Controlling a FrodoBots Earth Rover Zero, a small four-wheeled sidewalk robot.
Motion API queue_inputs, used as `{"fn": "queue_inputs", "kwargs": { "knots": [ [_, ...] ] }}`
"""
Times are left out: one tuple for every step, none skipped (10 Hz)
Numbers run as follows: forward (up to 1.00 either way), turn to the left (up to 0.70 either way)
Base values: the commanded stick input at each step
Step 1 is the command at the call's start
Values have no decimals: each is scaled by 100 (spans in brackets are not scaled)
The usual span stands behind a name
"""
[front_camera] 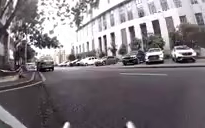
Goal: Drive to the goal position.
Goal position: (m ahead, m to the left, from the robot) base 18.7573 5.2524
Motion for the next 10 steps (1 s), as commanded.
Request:
{"fn": "queue_inputs", "kwargs": {
  "knots": [
    [45, 27],
    [45, 27],
    [45, 27],
    [45, 27],
    [45, 27],
    [45, 27],
    [45, 27],
    [45, 27],
    [45, 27],
    [45, 27]
  ]
}}
